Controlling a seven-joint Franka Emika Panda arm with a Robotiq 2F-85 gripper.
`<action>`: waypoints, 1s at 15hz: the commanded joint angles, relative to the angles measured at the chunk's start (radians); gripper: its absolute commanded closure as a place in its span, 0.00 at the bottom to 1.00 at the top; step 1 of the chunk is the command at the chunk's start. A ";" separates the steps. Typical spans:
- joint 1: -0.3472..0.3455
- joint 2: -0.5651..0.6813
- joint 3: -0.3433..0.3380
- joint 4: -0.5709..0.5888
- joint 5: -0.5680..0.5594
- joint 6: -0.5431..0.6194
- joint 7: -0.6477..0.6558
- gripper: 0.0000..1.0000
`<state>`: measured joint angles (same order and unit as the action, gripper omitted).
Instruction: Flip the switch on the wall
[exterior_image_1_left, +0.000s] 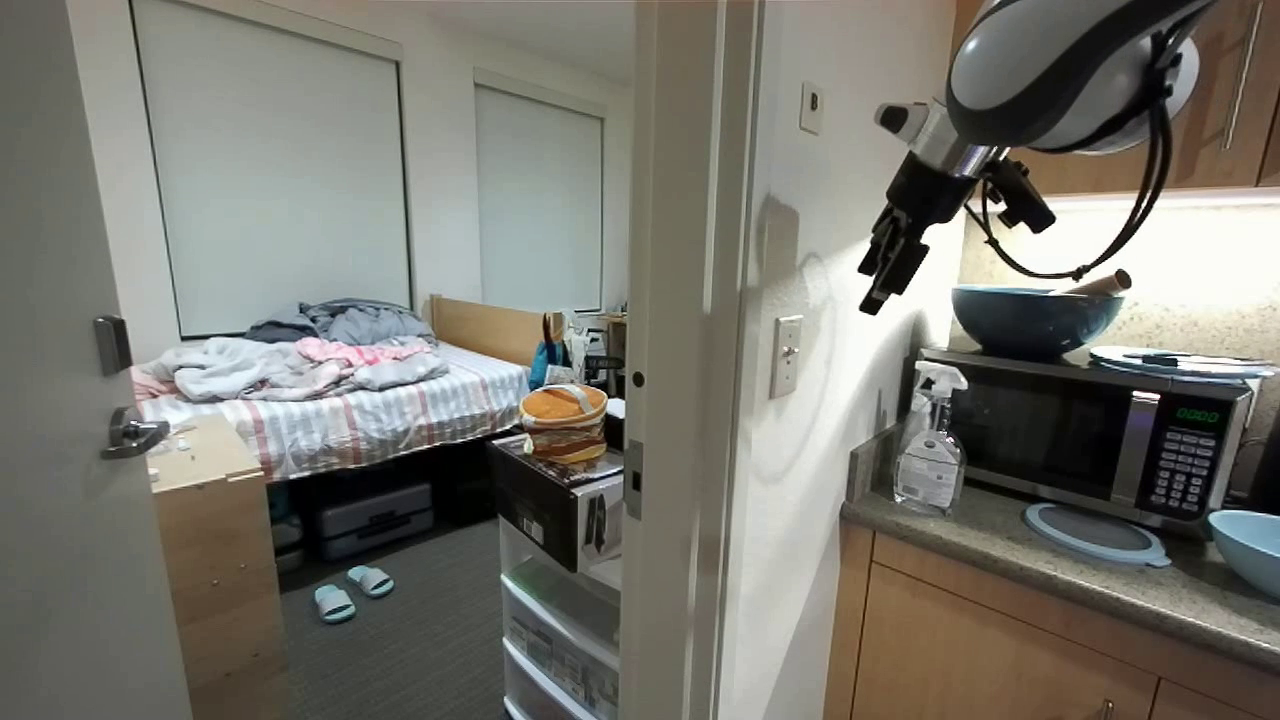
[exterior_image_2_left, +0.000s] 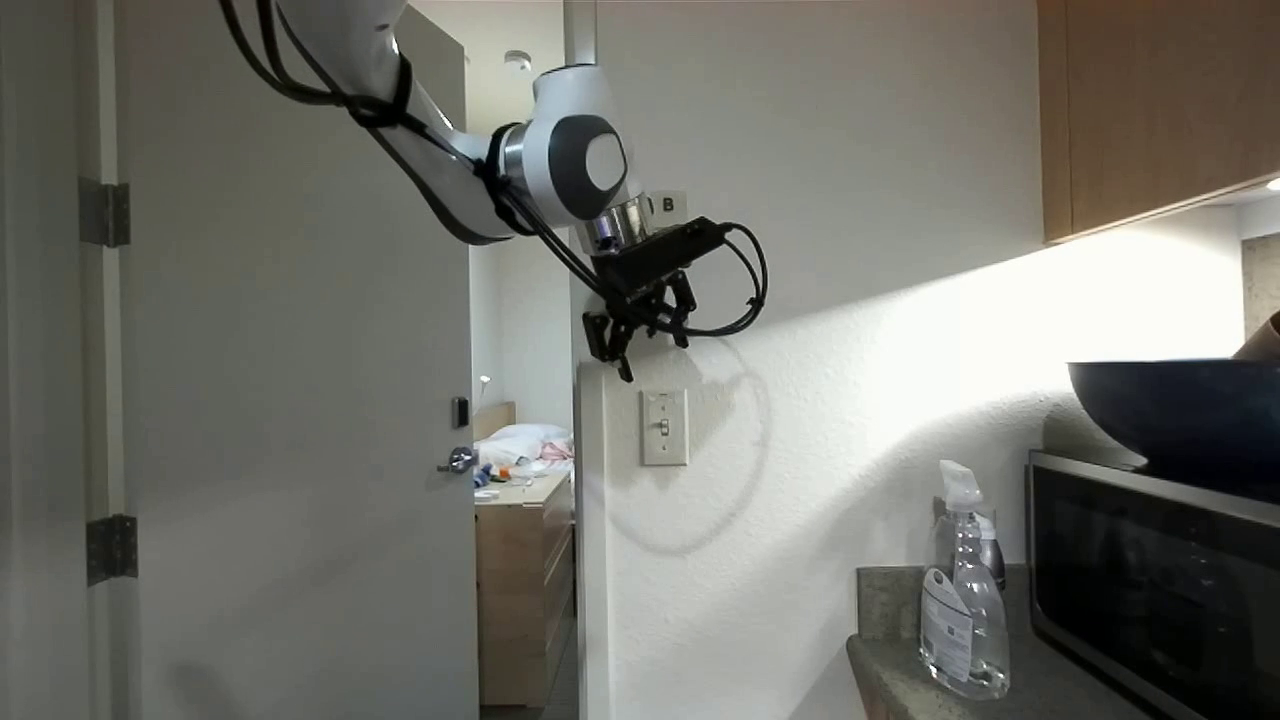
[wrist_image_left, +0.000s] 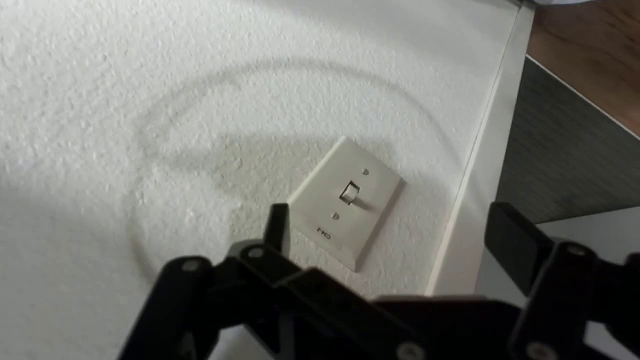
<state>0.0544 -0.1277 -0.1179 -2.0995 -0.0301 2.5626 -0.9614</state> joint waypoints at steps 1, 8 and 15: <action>-0.015 0.005 0.017 0.006 0.010 0.001 -0.016 0.00; -0.018 0.115 0.020 0.050 0.096 -0.031 -0.096 0.00; -0.049 0.162 0.049 0.060 0.102 -0.016 -0.089 0.00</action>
<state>0.0335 0.0350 -0.0988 -2.0400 0.0769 2.5470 -1.0547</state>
